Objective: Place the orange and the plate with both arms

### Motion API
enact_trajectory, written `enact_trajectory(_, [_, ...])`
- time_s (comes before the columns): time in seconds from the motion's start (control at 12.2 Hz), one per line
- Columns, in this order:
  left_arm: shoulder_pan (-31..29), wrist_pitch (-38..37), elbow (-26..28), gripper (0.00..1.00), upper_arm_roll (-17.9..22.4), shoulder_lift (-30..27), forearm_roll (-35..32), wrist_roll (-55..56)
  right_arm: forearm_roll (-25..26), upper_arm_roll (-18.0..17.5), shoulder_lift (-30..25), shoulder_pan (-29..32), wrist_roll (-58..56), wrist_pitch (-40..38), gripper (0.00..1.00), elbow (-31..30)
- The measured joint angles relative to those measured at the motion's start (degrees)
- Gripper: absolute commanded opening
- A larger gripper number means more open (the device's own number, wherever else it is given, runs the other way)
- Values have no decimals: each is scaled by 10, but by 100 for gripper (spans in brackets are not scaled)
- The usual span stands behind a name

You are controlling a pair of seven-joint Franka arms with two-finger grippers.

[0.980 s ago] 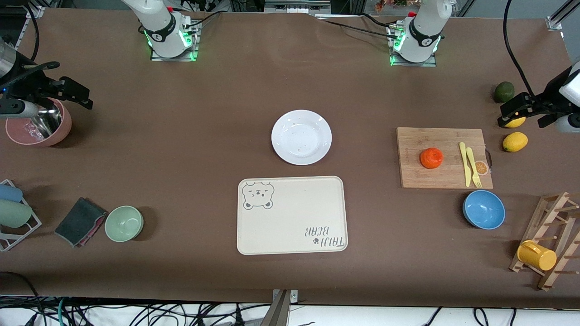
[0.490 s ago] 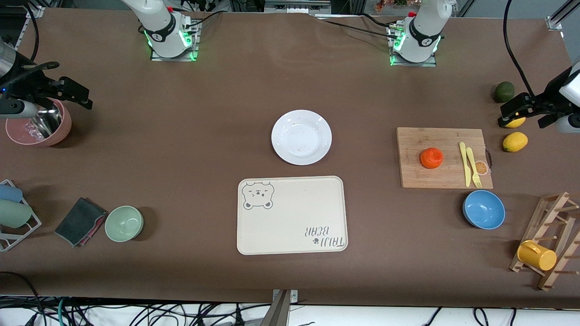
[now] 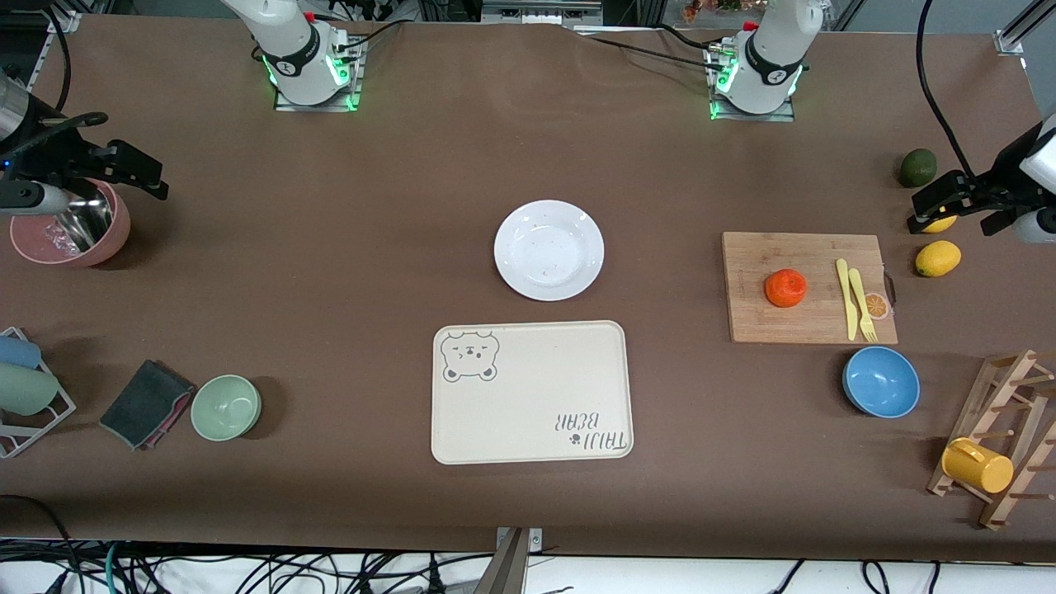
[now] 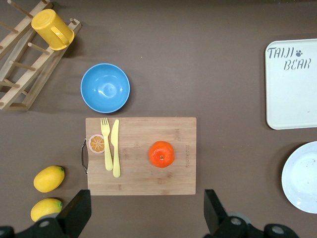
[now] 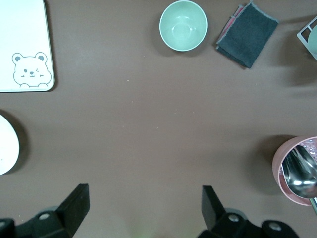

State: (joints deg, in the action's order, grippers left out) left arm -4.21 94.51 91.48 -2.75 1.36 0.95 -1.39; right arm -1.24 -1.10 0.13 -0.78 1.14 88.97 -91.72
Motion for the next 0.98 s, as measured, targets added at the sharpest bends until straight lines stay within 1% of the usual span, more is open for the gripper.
enact_trajectory(0.98, [0,9,0,100,0,0,0,0,0,0,0,0,0,0,100,0])
